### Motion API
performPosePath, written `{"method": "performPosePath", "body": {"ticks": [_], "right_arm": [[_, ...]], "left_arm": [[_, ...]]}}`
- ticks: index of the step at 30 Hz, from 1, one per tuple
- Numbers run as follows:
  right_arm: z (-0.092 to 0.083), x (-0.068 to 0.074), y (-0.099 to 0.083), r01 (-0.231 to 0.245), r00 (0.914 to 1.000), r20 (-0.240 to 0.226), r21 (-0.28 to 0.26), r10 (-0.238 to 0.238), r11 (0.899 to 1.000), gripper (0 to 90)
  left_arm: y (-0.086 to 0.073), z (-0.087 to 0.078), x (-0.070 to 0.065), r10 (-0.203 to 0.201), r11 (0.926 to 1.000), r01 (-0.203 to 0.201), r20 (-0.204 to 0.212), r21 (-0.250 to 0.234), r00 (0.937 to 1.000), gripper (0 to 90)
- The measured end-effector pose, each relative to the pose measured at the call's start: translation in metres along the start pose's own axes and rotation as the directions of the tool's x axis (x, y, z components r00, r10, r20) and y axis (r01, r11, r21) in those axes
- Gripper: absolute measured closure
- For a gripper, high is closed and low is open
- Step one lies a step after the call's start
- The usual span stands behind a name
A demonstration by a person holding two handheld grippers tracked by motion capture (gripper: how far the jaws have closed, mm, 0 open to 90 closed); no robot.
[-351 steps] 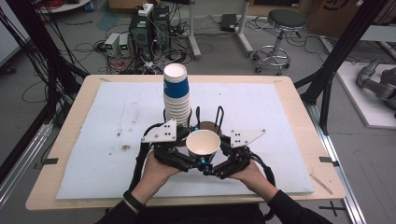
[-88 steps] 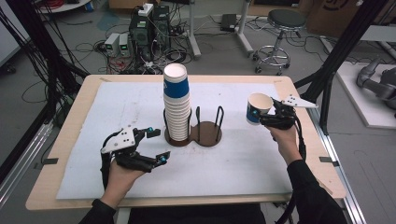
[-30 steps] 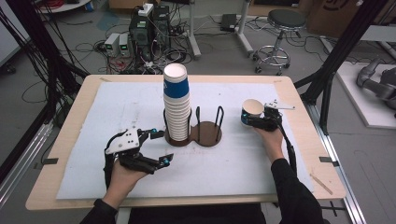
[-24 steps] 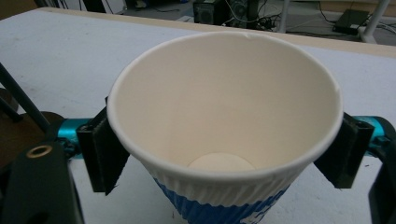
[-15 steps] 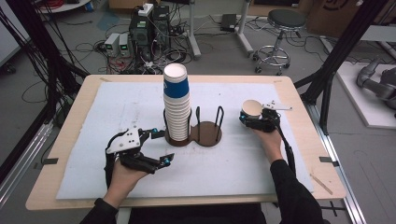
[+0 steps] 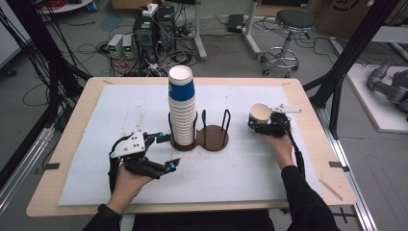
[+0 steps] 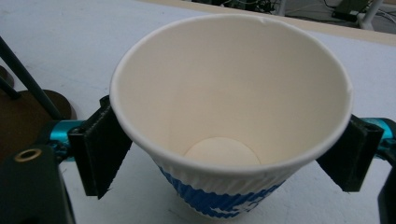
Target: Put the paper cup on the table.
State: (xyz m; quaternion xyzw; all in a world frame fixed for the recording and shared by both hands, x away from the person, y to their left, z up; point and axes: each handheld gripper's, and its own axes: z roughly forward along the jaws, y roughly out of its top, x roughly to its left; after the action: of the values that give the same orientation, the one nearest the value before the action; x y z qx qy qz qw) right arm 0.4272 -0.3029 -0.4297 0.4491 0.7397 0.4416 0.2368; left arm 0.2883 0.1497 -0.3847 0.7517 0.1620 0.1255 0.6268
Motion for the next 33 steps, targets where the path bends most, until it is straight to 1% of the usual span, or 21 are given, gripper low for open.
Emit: {"method": "performPosePath", "body": {"ticks": [3,5,9,12,15,16,17,18,21,25,26,29,31,33], "right_arm": [[-0.001,-0.002,0.0,-0.008,1.0,0.002,0.012,0.008,1.0,13.6],[-0.002,-0.003,-0.001,-0.015,0.9998,-0.011,0.028,0.015,1.0,13.6],[-0.004,-0.005,-0.002,-0.024,0.9997,-0.004,0.052,0.024,0.998,13.6],[-0.008,-0.007,-0.002,-0.02,0.9998,0.01,0.073,0.019,0.997,13.6],[-0.014,-0.009,-0.004,-0.02,0.9997,0.013,0.083,0.019,0.996,13.6],[-0.017,-0.01,-0.005,-0.008,0.9999,0.014,0.087,0.007,0.996,13.6],[-0.019,-0.01,-0.006,-0.006,0.9999,0.014,0.09,0.005,0.996,13.6],[-0.021,-0.01,-0.006,-0.008,0.9999,0.012,0.089,0.007,0.996,13.6],[-0.025,-0.008,-0.007,0.006,0.9999,0.009,0.088,-0.007,0.996,13.6],[-0.032,-0.005,-0.009,0.021,0.9998,-0.008,0.092,-0.021,0.995,13.6],[-0.034,-0.004,-0.009,0.008,1.0,-0.006,0.092,-0.008,0.996,13.6],[-0.043,-0.003,-0.01,0.005,0.9997,-0.026,0.071,-0.004,0.997,13.7],[-0.05,-0.003,-0.01,-0.005,0.9985,-0.054,0.052,0.008,0.999,13.9],[-0.058,-0.002,-0.01,-0.001,0.9982,-0.06,0.036,0.003,0.999,13.9]], "left_arm": [[0.0,0.0,0.0,0.001,1.0,-0.001,0.002,0.002,1.0,15.7],[0.0,0.0,0.0,0.001,1.0,-0.001,0.003,0.001,1.0,15.7],[0.0,0.0,0.0,0.0,1.0,0.0,0.002,0.0,1.0,15.7],[0.0,0.0,0.0,0.0,1.0,0.0,0.002,-0.001,1.0,15.7],[0.0,0.0,0.0,0.0,1.0,0.0,0.002,0.0,1.0,15.7],[0.0,0.0,0.0,-0.001,1.0,0.001,0.002,0.0,1.0,15.7],[0.0,0.0,0.0,0.002,1.0,-0.002,0.002,0.002,1.0,15.7],[0.0,0.0,0.001,-0.001,1.0,0.001,0.002,0.0,1.0,15.7],[0.0,0.001,0.0,0.001,1.0,-0.001,0.004,-0.002,1.0,15.7],[0.0,0.001,0.0,0.002,1.0,-0.002,0.002,0.0,1.0,15.7],[0.0,0.001,0.0,0.002,1.0,-0.002,0.003,0.0,1.0,15.7],[0.0,0.001,0.001,0.003,1.0,-0.003,0.001,0.001,1.0,15.7],[0.0,0.0,0.001,0.001,1.0,-0.001,0.0,-0.001,1.0,15.7],[0.0,0.0,0.001,0.003,1.0,-0.003,-0.002,0.001,1.0,15.7]]}}
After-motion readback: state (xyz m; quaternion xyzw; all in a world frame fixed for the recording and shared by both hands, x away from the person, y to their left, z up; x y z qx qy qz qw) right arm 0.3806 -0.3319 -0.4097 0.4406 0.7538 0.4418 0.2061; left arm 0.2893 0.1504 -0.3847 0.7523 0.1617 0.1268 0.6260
